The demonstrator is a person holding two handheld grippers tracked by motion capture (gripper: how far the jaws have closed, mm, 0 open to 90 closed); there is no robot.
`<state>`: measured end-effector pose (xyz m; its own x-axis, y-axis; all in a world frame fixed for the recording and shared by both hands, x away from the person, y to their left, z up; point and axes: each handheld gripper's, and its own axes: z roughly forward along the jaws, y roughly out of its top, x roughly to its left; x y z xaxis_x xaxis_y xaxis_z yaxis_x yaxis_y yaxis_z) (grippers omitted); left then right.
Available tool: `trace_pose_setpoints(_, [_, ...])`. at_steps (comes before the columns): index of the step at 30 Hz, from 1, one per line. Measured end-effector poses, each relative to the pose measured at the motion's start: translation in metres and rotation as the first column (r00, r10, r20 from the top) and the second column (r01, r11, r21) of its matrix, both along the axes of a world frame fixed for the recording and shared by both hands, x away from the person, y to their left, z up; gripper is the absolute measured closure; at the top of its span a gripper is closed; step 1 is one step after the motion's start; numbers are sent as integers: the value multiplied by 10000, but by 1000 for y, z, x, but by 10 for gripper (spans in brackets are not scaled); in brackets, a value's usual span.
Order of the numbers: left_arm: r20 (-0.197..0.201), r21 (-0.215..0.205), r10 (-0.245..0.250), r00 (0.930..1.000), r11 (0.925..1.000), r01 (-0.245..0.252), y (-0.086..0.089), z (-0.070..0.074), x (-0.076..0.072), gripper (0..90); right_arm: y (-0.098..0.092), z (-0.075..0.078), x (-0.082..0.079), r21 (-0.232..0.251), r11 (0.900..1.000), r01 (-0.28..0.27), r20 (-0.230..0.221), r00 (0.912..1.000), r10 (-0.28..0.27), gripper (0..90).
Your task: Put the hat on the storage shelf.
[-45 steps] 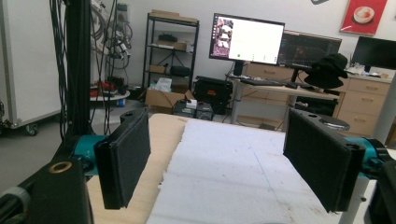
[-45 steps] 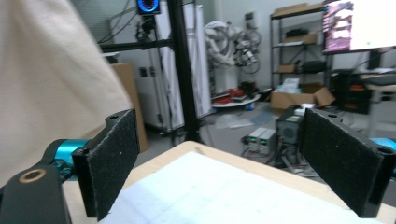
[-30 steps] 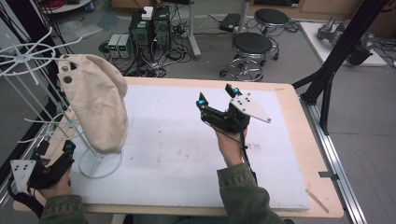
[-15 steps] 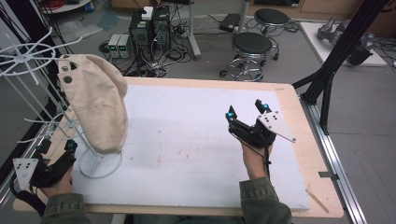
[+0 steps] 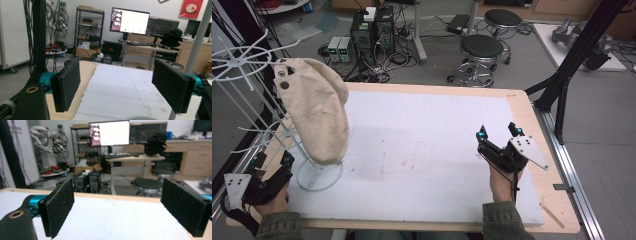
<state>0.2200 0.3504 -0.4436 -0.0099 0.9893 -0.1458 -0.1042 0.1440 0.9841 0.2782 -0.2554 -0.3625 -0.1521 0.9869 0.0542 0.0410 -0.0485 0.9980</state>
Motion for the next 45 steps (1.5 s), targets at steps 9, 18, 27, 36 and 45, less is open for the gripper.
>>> trace_pose_setpoints(9, [26, 64, -16, 10000, 10000, 16, -3, 0, 1, 230, -22, -27, -15, -89, 9967, 804, -526, 9953, -808, 109])
trace_pose_setpoints(18, [29, 43, -53, 10000, 10000, 53, -3, 1, 1, 230, -38, -46, -18, 89, 9923, 1239, -1068, 9867, -1222, 109])
trace_pose_setpoints(27, [4, -34, -147, 9999, 9999, 147, -3, 0, 1, 230, -38, -55, -21, -30, 9915, 1304, -927, 9872, -1301, 109])
trace_pose_setpoints(36, [13, -18, -219, 9998, 9998, 219, -4, 0, 2, 230, -34, -59, -21, -156, 9933, 1143, -1101, 9872, -1153, 109])
trace_pose_setpoints(45, [-53, 16, -270, 9996, 9996, 270, -5, 0, 2, 231, -36, -61, -21, -99, 9932, 1161, -1217, 9857, -1164, 110])
